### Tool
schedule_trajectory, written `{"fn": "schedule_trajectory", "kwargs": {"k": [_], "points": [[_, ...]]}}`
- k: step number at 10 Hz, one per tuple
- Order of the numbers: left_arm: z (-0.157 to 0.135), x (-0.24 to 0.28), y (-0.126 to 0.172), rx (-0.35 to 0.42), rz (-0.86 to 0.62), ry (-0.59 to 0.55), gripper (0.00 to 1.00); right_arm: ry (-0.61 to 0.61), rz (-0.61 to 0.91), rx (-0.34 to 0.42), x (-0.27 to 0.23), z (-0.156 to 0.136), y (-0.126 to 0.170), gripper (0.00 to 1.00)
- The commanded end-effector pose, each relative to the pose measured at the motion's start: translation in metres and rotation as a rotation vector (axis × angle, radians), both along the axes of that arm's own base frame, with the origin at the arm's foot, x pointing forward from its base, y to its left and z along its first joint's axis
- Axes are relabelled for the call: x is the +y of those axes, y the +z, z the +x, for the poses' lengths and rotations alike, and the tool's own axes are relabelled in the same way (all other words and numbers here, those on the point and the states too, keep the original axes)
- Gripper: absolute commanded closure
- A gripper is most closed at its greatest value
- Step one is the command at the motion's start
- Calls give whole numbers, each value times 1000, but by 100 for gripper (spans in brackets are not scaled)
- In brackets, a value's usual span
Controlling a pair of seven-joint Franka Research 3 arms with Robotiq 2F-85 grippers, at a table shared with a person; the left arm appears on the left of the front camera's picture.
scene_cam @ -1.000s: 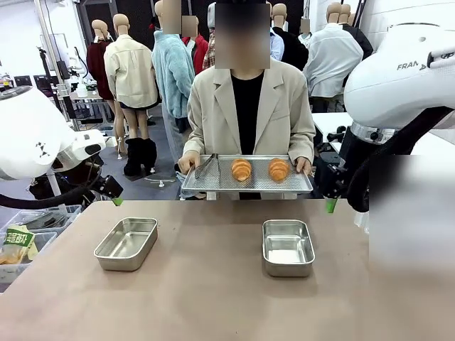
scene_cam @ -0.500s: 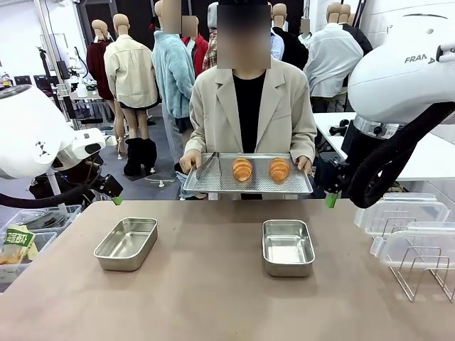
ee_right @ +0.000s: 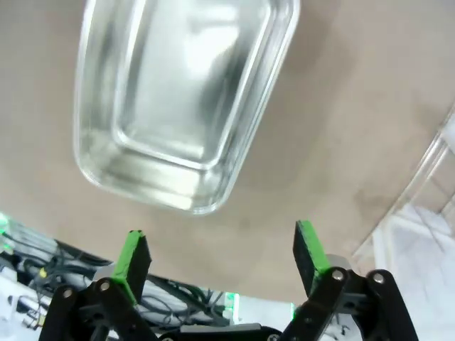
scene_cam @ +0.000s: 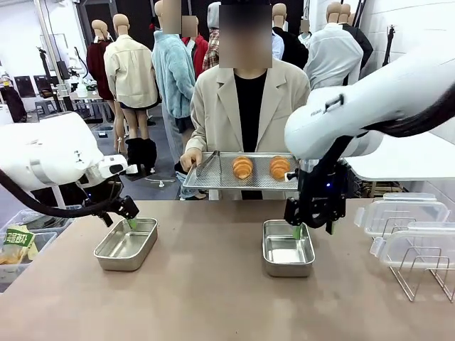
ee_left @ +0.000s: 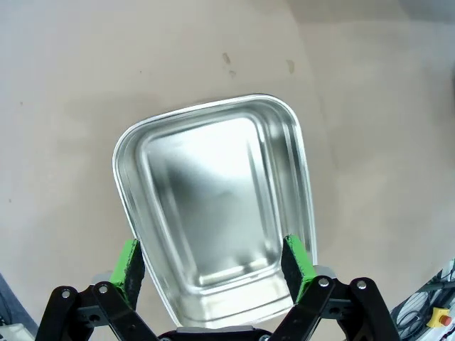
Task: Place the bread in airtight containers.
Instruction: Lift both Airtight Container.
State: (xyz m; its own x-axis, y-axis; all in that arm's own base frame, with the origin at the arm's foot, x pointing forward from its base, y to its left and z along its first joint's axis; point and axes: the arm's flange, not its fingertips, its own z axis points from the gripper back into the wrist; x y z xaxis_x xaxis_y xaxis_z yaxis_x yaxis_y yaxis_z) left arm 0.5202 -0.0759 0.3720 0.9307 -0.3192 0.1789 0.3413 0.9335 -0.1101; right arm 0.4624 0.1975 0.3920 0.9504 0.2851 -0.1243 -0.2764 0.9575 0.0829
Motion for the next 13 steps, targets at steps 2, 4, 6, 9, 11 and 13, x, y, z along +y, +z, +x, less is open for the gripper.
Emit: {"fn": "schedule_trajectory", "kwargs": {"k": [2, 4, 6, 9, 11, 13], "points": [[20, 8, -4, 32, 29, 45, 0, -52, -23, -12, 12, 31, -23, 0], [21, 14, -11, 30, 103, 103, 0, -63, -44, -13, 14, 33, -42, 0], [17, 17, -13, 32, 123, 131, 0, -55, -33, -6, 16, 41, -53, 0], [15, 25, -26, 63, 109, 167, 0, -74, -38, -5, 19, 42, -65, 0], [17, 28, -34, 85, 98, 169, 0, -112, -95, -24, 24, 45, -78, 0], [18, 27, -36, 103, 90, 176, 24, -123, -93, -55, 25, 43, -79, 10]]}}
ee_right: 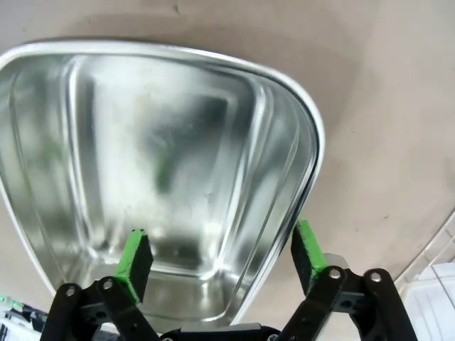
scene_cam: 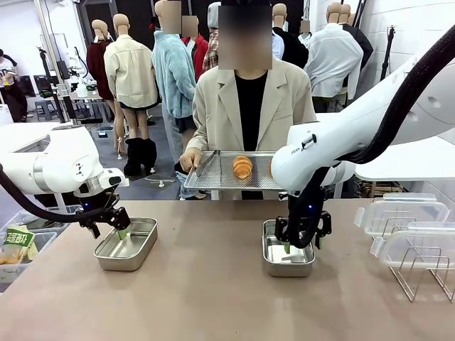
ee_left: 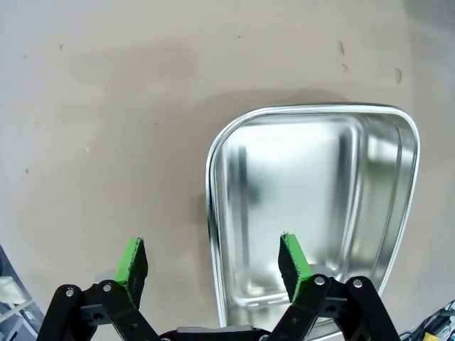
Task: Place the bread in airtight containers.
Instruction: Lift both Airtight Container.
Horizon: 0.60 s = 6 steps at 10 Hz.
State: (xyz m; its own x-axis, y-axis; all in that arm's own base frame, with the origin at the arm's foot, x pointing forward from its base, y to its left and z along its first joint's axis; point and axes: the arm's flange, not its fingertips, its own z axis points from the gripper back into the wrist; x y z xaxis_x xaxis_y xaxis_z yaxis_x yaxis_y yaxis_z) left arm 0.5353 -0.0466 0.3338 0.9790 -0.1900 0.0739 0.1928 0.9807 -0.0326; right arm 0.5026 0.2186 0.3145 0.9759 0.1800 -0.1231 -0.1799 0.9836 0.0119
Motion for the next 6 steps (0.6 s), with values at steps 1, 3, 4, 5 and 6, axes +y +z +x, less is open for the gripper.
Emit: {"fn": "schedule_trajectory", "kwargs": {"k": [1, 3, 4, 5, 6], "points": [[3, -5, 4, 22, -4, 20, 44, -31, -27, -44, 4, 3, -2, 30], [5, -6, 6, 29, 16, 17, 82, -107, -56, -82, 7, 5, -7, 70], [5, -9, 7, 32, 12, 7, 100, -113, -68, -80, 8, 6, -8, 90], [6, -12, 7, 40, 7, -4, 100, -107, -65, -89, 8, 6, -8, 100], [6, -13, 6, 52, 6, -9, 100, -127, -72, -86, 7, 7, -9, 100]]}}
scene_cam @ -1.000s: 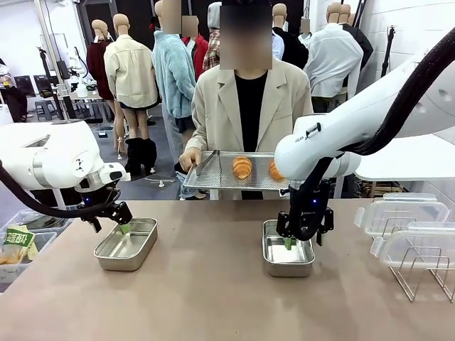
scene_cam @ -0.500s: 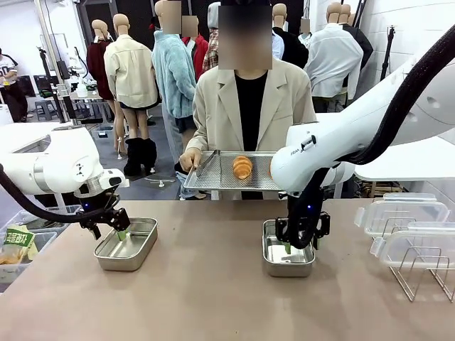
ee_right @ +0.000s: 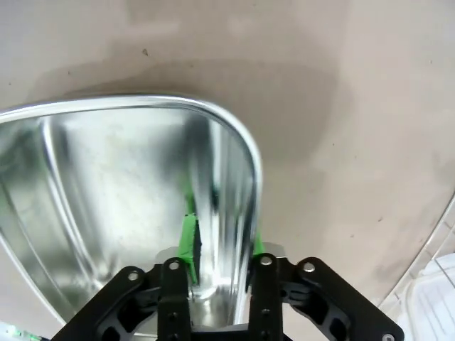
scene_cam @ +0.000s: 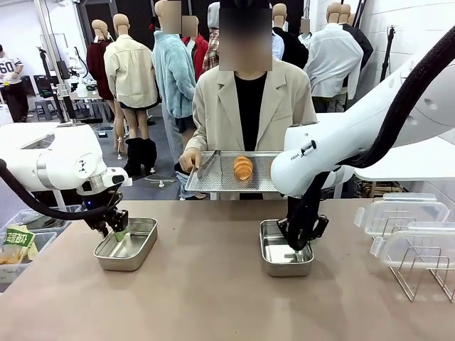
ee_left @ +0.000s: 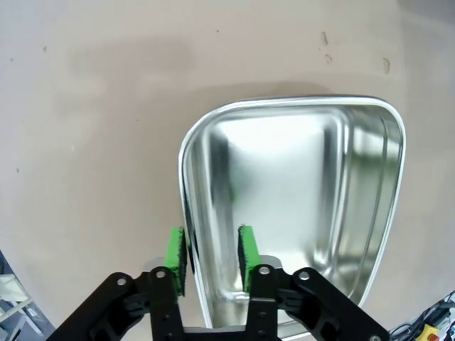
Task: Place the bread in airtight containers.
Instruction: Lift both Airtight Container.
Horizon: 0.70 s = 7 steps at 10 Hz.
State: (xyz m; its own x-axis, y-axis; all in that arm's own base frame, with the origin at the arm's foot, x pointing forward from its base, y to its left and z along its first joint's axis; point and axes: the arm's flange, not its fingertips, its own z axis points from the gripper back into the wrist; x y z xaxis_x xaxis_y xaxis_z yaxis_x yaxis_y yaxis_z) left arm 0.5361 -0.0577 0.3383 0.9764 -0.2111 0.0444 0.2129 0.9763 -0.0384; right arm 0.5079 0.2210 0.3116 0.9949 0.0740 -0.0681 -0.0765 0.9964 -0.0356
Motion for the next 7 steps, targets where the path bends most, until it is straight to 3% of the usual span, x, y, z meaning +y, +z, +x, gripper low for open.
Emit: {"fn": "schedule_trajectory", "kwargs": {"k": [1, 5, 7], "points": [[5, -4, 2, 24, 3, 11, 100, -33, -43, -28, 5, 2, -6, 100], [0, -9, 9, 19, -8, 3, 100, -74, -76, -30, 8, 2, -3, 100], [-1, -9, 11, 3, -34, 31, 100, -93, -96, 17, 12, 7, 0, 100]]}}
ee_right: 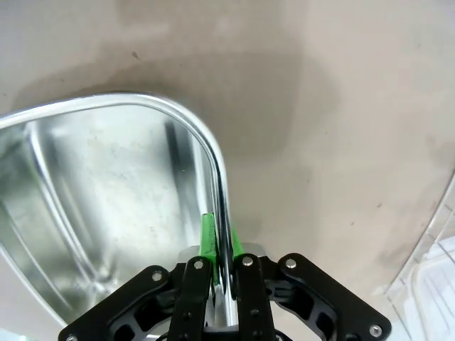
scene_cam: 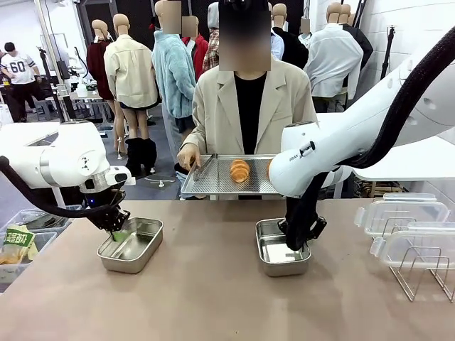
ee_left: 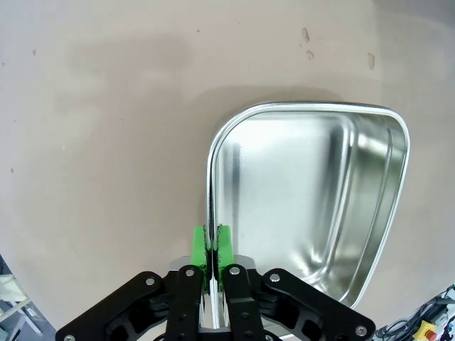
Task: Place the bread in airtight containers.
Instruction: Lift both Airtight Container, then once an object is inside an Airtight Container , place the container in the center of the table.
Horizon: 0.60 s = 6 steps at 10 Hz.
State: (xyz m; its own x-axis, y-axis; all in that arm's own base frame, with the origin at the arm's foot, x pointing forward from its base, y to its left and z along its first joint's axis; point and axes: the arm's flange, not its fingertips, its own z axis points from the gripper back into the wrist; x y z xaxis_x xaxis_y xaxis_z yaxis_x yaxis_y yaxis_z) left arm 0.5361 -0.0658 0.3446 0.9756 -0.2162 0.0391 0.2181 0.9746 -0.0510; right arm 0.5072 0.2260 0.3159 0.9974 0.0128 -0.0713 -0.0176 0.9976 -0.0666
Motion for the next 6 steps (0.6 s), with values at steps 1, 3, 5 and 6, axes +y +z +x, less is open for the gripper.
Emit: {"fn": "schedule_trajectory", "kwargs": {"k": [1, 3, 5, 6], "points": [[1, 3, 6, -1, -38, 40, 100, 13, 7, -11, -1, 0, -1, 100], [0, 0, 0, 0, 0, 0, 100, 13, 7, -11, -1, 0, -1, 100], [0, 0, 0, 0, 0, 0, 100, 13, 7, -11, -1, 0, -1, 100], [0, 0, 0, 0, 0, 0, 100, 13, 7, -11, -1, 0, -1, 100]]}}
